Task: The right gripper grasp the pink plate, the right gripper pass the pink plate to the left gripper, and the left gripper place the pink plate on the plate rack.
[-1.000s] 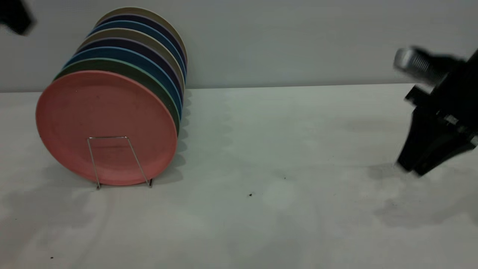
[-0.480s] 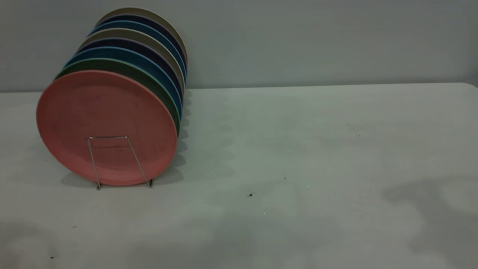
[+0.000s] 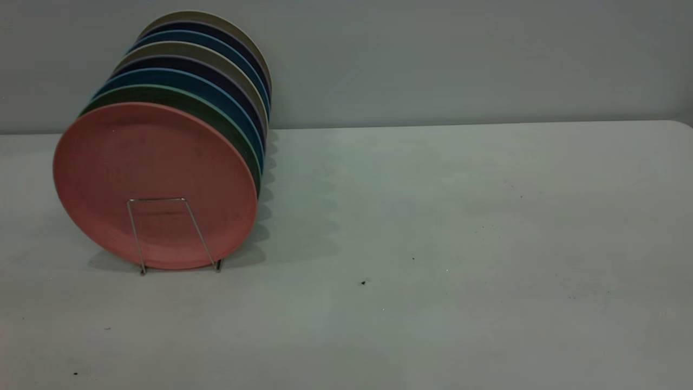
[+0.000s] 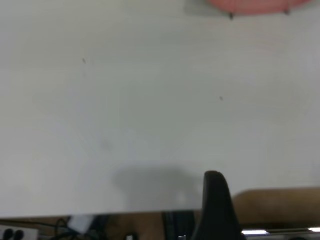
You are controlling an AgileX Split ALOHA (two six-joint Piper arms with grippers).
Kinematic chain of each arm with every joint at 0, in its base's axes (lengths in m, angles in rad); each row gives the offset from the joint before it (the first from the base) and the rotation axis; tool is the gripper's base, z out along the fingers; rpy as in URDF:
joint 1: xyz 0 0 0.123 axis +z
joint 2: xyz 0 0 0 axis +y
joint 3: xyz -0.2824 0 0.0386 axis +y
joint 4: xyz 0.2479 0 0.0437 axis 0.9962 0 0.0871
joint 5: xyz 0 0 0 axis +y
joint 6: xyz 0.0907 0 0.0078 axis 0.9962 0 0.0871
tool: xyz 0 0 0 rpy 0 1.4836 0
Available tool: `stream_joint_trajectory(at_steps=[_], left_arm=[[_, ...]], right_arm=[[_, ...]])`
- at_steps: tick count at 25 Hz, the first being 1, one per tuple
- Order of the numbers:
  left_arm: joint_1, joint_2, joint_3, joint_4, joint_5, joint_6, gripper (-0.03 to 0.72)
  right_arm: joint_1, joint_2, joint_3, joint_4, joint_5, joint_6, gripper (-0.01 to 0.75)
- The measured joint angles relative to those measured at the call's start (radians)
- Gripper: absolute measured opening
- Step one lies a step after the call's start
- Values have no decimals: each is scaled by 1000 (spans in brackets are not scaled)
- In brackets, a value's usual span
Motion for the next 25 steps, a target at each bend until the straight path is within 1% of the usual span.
stream_joint_trajectory(at_steps=[8,10,12,15,18,25], left_arm=[[0,-341,123,-40,77,0,553],[0,-411,152,-42,92,0,553],[0,-472,177,-42,98,2,553],[0,-539,200,-43,89,24,553],[0,-553,204,-53,87,44,549],[0,-553,204,-108,87,104,473]], right_arm=[[0,-498,247,7,9,-88,236],[0,-590,263,19,4,-95,236],[0,-650,270,52,-26,-95,237],[0,-685,298,106,-80,-96,237],[0,-681,308,116,-90,-96,237],[0,-678,309,117,-92,-98,237]])
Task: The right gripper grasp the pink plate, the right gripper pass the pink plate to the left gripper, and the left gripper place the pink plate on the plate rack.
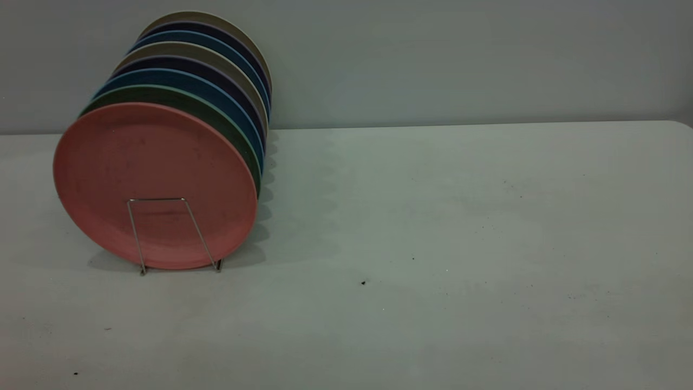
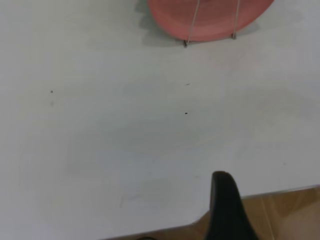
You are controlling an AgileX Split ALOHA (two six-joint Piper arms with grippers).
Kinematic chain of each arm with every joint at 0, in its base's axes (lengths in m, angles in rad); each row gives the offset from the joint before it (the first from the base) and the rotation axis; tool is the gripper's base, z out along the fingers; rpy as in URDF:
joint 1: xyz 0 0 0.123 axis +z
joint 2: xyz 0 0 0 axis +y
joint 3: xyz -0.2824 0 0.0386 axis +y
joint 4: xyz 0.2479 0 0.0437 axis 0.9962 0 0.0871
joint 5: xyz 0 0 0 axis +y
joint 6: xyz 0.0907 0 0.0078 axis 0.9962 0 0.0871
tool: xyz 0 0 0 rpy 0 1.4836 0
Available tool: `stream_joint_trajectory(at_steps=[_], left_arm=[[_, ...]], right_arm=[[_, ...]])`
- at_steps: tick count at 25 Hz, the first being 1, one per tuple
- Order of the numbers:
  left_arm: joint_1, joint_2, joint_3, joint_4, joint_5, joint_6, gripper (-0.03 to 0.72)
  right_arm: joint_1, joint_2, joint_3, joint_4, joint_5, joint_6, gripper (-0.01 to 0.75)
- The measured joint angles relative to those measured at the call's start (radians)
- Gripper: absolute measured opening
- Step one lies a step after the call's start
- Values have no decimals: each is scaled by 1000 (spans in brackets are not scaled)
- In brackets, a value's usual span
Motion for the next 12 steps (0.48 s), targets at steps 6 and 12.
stream_joint_trajectory(at_steps=[6,12], left_arm=[[0,0,0,-8,-1,0,447],[0,-2,0,-8,-1,0,446]], right_arm=[[0,0,0,1,-1,0,237],[0,-17,0,2,-2,0,237]])
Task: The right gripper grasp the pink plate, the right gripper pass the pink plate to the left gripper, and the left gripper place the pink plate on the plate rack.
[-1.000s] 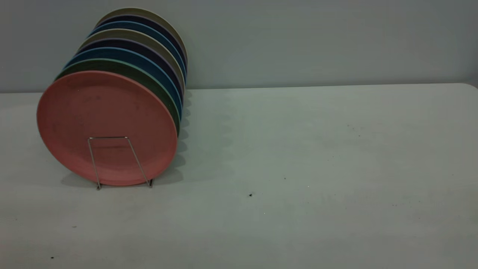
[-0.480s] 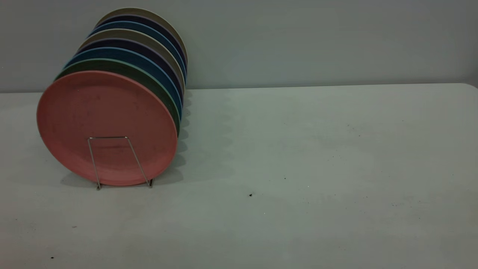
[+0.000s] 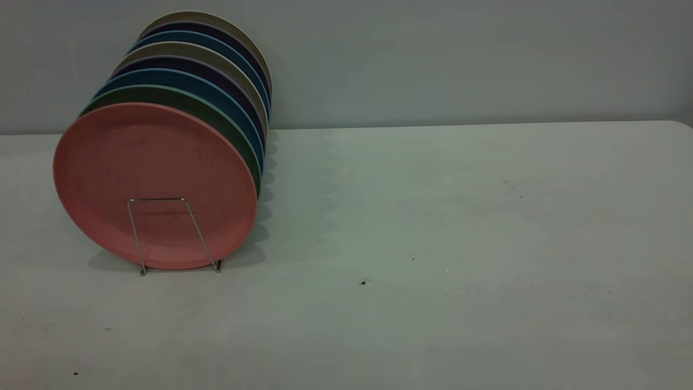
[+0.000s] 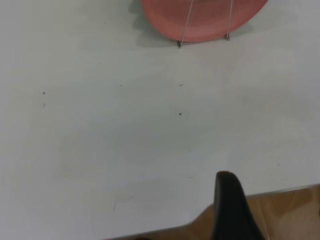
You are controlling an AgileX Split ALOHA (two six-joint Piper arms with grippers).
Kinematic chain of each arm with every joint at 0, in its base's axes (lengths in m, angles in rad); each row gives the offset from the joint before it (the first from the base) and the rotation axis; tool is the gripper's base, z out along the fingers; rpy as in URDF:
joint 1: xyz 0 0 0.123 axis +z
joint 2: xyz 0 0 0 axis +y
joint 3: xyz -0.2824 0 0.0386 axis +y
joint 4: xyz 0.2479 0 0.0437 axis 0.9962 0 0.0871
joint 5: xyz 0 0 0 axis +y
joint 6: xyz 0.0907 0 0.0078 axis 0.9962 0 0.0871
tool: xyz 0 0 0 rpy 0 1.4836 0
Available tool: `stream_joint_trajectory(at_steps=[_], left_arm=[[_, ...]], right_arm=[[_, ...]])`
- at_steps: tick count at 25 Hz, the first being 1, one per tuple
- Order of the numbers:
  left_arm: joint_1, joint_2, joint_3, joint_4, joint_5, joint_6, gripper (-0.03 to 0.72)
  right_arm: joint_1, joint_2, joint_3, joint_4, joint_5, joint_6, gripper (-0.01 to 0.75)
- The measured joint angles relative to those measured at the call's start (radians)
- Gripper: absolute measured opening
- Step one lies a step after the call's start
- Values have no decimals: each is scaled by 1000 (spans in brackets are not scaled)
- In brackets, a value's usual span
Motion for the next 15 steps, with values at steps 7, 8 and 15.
stream_joint_trajectory(at_steps=[7,8,15], left_arm=[[-2,-46,0,-1,0,0,446],[-3,-46,0,-1,0,0,446],[-3,-46,0,-1,0,0,446]], right_arm=[[-101,-136,0,6,1,-1,237],[-110,-138,0,6,2,-1,237],[-118,-138,0,6,2,-1,237]])
